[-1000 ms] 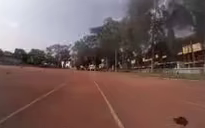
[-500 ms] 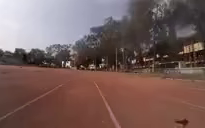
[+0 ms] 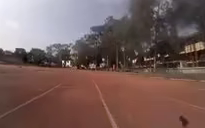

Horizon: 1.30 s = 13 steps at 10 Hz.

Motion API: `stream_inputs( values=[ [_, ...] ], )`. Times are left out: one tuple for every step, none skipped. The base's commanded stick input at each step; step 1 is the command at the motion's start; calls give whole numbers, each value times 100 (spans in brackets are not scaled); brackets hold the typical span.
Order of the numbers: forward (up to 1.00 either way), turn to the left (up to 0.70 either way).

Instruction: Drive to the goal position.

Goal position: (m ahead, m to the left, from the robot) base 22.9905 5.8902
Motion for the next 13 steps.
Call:
stream_inputs(
  values=[
    [70, 0],
    [70, 0],
    [70, 0],
    [70, 0],
    [70, 0],
    [70, 0],
    [70, 0],
    [70, 0],
    [70, 0],
    [70, 0],
    [70, 0],
    [70, 0],
    [70, 0]
  ],
)
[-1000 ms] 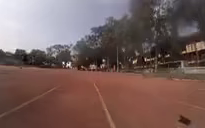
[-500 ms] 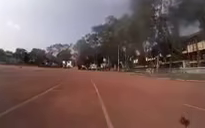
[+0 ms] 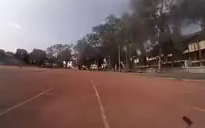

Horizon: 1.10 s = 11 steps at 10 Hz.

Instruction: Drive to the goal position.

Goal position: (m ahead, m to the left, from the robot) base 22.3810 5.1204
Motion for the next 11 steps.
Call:
stream_inputs(
  values=[
    [70, 0],
    [70, 0],
    [70, 0],
    [70, 0],
    [70, 0],
    [70, 0],
    [70, 0],
    [70, 0],
    [70, 0],
    [70, 0],
    [70, 0]
  ],
)
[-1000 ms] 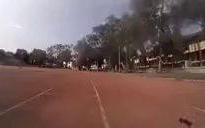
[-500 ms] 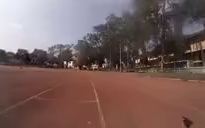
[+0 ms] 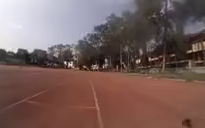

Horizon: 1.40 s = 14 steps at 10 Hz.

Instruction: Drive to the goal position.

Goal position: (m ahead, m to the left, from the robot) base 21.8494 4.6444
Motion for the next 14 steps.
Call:
stream_inputs(
  values=[
    [70, 0],
    [70, 0],
    [70, 0],
    [70, 0],
    [70, 0],
    [70, 0],
    [70, 0],
    [70, 0],
    [70, 0],
    [70, 0],
    [70, 0],
    [70, 0],
    [70, 0],
    [70, 0]
  ],
)
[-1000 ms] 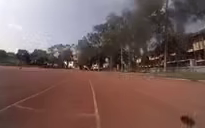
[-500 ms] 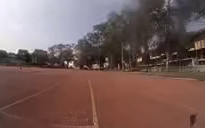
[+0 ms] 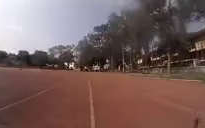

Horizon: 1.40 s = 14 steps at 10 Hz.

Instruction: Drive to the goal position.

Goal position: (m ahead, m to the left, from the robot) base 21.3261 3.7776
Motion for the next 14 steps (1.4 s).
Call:
stream_inputs(
  values=[
    [70, 0],
    [70, 0],
    [70, 0],
    [70, 0],
    [70, 0],
    [70, 0],
    [70, 0],
    [70, 0],
    [70, 0],
    [70, 0],
    [70, 0],
    [70, 0],
    [70, 0],
    [70, 0]
  ],
)
